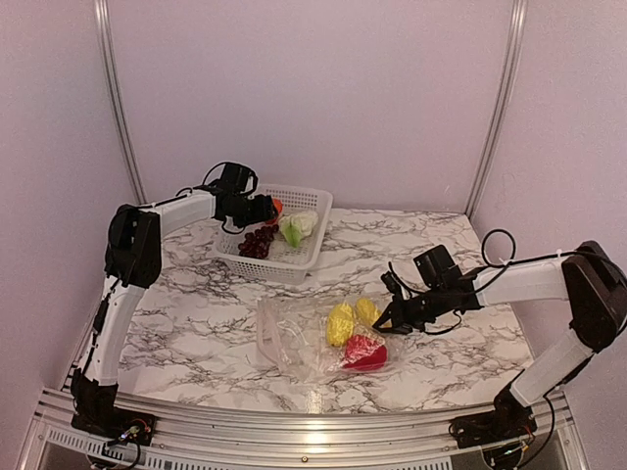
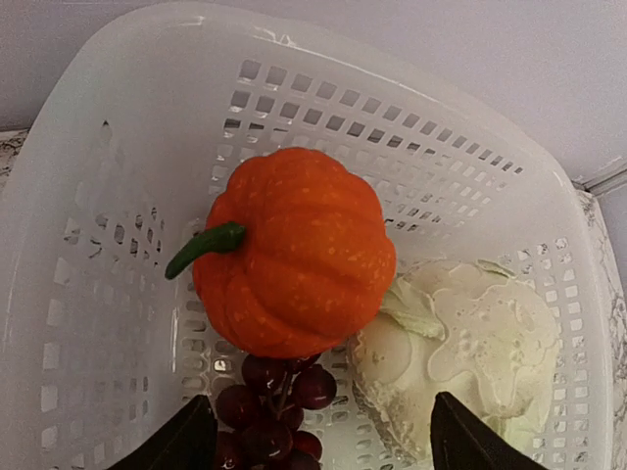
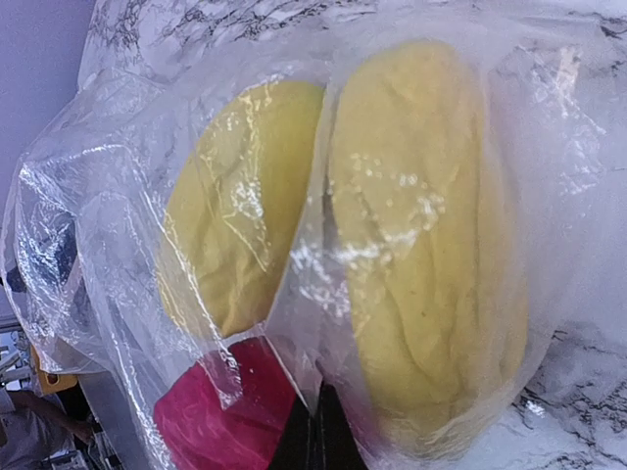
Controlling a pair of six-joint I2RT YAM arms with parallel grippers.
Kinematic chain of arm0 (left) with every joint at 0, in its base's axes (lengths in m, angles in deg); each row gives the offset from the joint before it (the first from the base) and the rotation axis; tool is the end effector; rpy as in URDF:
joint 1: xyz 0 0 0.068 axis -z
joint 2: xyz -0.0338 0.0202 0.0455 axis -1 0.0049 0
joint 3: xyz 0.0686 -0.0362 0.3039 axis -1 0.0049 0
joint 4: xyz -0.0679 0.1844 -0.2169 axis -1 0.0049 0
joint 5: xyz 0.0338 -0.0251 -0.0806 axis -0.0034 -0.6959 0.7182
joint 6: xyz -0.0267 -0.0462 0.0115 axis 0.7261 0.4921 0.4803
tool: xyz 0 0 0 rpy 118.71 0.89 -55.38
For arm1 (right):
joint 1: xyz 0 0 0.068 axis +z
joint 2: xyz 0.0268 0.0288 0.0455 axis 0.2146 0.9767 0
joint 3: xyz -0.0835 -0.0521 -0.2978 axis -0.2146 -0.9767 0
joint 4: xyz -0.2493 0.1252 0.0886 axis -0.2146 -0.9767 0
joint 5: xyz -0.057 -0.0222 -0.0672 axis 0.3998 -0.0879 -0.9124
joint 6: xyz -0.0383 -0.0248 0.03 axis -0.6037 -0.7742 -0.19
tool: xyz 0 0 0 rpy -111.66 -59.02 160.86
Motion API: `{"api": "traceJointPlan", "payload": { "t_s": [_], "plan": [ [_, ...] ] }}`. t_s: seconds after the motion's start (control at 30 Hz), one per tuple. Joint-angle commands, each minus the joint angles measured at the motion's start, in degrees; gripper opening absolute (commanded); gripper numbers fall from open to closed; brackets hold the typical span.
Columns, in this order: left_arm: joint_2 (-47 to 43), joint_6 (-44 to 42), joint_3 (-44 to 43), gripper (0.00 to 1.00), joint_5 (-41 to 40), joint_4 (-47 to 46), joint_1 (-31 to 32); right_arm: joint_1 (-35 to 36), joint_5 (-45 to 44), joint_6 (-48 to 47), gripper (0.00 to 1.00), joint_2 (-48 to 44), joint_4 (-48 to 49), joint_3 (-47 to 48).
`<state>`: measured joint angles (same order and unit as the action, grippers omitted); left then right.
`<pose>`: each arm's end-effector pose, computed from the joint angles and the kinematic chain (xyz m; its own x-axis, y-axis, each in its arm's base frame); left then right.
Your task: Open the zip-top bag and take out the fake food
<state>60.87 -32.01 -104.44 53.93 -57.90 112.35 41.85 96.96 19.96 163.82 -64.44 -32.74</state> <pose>0.5906 -0.2514 0.2002 -0.6727 -0.1559 -0.7234 0.2282 0.8862 -0.4032 0.2470 0.1633 0.1700 -0.9581 -0.1054 -0.2663 -0.2633 0.6901 0.6742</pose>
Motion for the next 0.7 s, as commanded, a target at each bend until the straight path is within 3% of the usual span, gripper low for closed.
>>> {"api": "traceJointPlan", "payload": {
  "t_s": [0.0,0.1,0.23,0.53,0.67],
  "plan": [
    [-6.5,-0.9,1.3,0.79,4.2,-0.4,-0.7,1.1,-1.2,-0.9,0.00,0.8,-0.1,1.5],
    [-12.4,-2.0,6.3,0.83,5.7,0.1,-0.8,1.6,-1.2,-1.1,0.00,1.2,0.2,1.7],
    [-28.6,-2.3,26.9,0.79,7.5,-6.3,-0.8,2.6,-1.0,-0.9,0.00,0.8,0.8,2.1],
    [-63.1,2.5,76.4,0.49,15.6,-19.3,0.8,3.4,0.4,-0.3,0.00,0.8,4.2,0.4],
    [-73.2,3.1,88.1,0.44,17.6,-19.5,3.3,3.6,1.4,0.4,0.00,0.9,6.4,-0.4]
  ]
}}
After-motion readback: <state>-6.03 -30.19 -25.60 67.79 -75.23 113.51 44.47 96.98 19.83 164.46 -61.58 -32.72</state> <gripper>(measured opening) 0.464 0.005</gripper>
